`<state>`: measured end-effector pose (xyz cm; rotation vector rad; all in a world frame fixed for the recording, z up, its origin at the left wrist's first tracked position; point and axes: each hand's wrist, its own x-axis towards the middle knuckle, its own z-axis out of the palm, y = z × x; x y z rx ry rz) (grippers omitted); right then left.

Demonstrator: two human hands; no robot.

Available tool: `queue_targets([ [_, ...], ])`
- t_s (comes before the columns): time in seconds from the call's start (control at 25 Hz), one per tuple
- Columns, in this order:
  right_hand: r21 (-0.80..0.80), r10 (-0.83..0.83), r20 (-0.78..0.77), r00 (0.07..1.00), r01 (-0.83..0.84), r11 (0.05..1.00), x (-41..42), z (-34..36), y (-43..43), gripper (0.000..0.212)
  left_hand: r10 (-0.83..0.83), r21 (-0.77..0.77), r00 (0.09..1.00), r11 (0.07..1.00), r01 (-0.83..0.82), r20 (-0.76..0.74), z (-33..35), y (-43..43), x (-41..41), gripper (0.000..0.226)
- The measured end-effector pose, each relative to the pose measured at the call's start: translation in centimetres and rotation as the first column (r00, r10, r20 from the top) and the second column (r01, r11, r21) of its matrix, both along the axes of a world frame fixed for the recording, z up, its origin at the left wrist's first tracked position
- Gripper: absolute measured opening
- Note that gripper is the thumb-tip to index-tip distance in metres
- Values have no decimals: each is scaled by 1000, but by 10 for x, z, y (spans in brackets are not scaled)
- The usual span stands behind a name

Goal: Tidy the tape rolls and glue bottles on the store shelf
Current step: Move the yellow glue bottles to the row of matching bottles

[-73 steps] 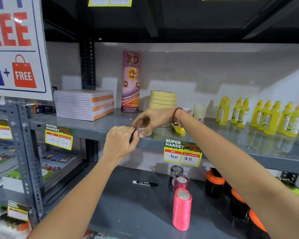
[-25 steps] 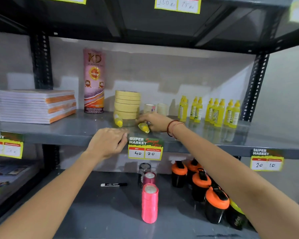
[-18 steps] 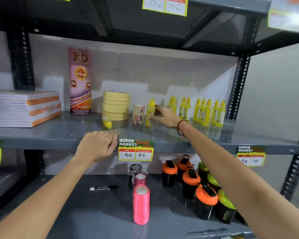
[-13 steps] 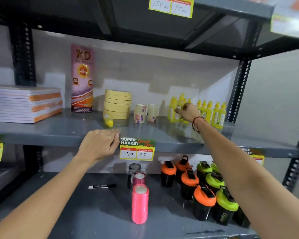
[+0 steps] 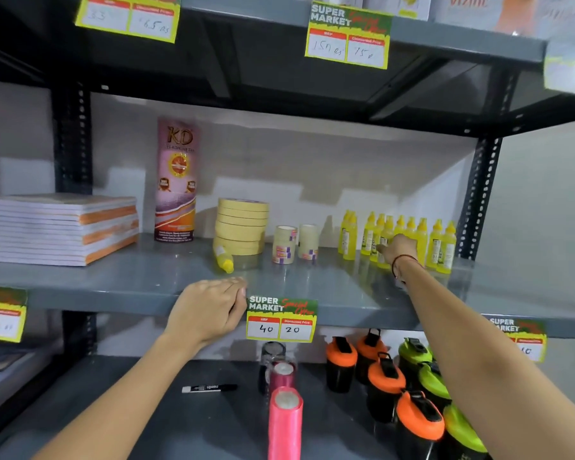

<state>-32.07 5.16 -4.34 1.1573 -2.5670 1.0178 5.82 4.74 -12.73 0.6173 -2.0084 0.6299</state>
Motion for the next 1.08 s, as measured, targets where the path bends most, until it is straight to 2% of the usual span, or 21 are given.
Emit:
queue_targets([
  [0.08,-37,-28,27,999,29,999,10,1,5,36,1,14,1000,1000,-1,1,0,0,0,48],
  [0.12,-83,-76,-12,997,75,994,19,3,7,37,6,16,1000,1000,-6,2,0,1,0,48],
  [0.2,-209,-194,-196,961,153,966,45,12,7,41,14,11,1000,1000,-14,10,1,2,1,48],
  [0.24,-268,-219,-290,932,140,953,62,19,4,41,17,10,1000,1000,-17,17,1,3,1,48],
  [0.28,-310,-201,-357,912,88,947,79,26,0,39,15,13,1000,1000,-15,22,1,3,0,48],
  [0.36,-303,-7,-404,915,-126,945,118,39,-13,31,6,32,1000,999,-7,17,0,4,1,47],
  [0.44,-201,304,-394,867,-404,892,155,44,-27,24,-2,46,1000,999,1,4,0,5,1,46],
  [0.48,-99,463,-390,796,-536,839,173,43,-34,25,-3,45,1000,999,3,-1,0,6,2,46],
  [0.56,192,719,-389,576,-713,675,206,35,-45,37,-3,37,1000,999,4,-13,0,8,1,45],
  [0.64,469,843,-388,373,-707,529,232,23,-57,53,4,36,1000,999,-3,-15,0,9,1,44],
  [0.68,563,868,-396,299,-667,487,240,18,-62,58,4,37,1000,999,-4,-14,1,9,2,43],
  [0.8,702,884,-436,169,-550,452,251,7,-70,56,13,43,1000,999,-12,-19,1,8,3,44],
  [0.84,695,877,-452,165,-550,462,251,5,-70,53,15,45,1000,999,-14,-18,1,8,3,44],
  [0.92,602,854,-465,233,-624,498,245,7,-68,44,8,43,1000,999,-8,-17,0,9,3,44],
  [1.0,380,841,-386,379,-766,519,234,13,-63,35,0,44,1000,999,1,-22,0,8,2,44],
  [1.08,76,823,-227,520,-833,547,216,23,-53,30,-3,55,1000,998,4,-20,-1,7,2,45],
])
